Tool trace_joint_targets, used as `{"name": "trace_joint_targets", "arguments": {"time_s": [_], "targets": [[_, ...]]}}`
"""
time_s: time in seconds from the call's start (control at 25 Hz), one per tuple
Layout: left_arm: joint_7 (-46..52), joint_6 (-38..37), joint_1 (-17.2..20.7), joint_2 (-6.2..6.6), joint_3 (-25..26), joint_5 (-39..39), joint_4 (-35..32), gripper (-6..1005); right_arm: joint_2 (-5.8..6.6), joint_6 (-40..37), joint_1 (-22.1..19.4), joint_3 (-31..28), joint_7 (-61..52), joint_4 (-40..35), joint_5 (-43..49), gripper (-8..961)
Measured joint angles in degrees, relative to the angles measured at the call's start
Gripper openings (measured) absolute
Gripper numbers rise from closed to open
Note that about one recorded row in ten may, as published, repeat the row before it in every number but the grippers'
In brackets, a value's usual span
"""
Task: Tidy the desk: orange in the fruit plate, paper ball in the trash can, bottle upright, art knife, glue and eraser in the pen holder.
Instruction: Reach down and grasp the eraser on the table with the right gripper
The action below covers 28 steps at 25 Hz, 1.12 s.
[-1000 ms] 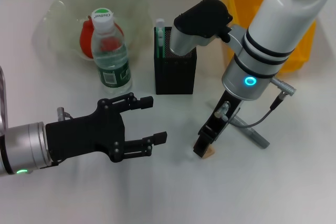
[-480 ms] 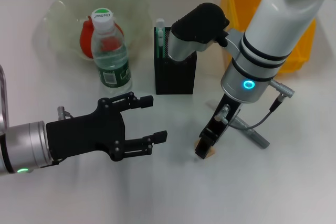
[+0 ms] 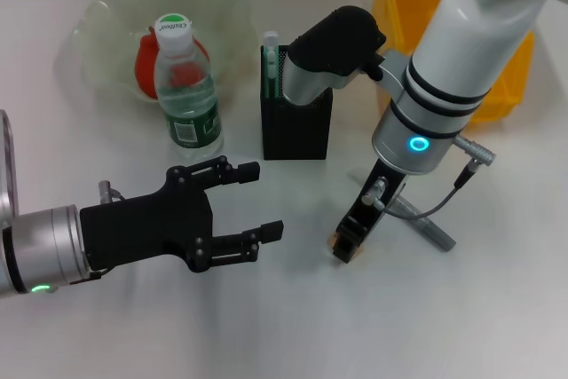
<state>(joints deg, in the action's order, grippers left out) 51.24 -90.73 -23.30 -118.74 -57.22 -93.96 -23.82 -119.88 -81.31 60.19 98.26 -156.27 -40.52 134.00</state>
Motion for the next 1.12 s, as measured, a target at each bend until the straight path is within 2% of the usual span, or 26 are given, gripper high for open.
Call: {"name": "trace_joint_targets", "arguments": {"time_s": [0.08,0.28,1.12], "targets": [[0.0,0.0,0.0,0.00,0.0,0.0,0.0,784,0.00,0.0,0.0,0.0,0.0,-0.1,0.0,494],[-0.1,0.0,0.0,0.00,0.0,0.0,0.0,784,0.00,0.0,0.1,0.0,0.0,-0.2,0.0,381],[-0.7,0.0,0.0,0.00,0.0,0.0,0.7,783,0.00,0.9,0.4,2.3,0.4,0.2,-1.7,385]]}}
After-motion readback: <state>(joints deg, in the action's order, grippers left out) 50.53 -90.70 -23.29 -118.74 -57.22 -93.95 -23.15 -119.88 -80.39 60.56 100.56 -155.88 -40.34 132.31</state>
